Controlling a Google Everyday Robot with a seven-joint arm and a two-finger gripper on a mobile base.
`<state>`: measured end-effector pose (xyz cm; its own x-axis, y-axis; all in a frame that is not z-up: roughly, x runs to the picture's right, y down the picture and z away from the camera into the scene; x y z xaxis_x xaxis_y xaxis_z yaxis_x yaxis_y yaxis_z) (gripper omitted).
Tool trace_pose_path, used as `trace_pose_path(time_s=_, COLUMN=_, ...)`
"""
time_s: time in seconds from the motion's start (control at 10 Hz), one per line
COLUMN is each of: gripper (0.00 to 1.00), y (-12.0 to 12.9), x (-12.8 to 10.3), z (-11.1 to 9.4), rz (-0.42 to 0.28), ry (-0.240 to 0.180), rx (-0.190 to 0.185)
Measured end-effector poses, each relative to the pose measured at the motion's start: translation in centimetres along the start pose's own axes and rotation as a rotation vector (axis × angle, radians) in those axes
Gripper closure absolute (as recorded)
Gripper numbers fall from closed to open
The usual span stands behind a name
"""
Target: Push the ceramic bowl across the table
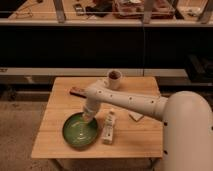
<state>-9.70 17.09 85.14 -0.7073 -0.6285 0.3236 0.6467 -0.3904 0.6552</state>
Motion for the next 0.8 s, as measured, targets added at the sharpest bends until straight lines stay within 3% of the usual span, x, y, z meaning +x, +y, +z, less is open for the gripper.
trace_pose_path(time_s=0.4, gripper=1.0, y=4.4, x=-2.6, z=-1.1, rz=0.11, ry=0.0, rx=-0.008)
trace_pose_path(time_s=0.8, gripper=1.0, y=8.4, x=-5.8, z=-2.6, rz=0.196, ry=-0.003, rx=-0.047)
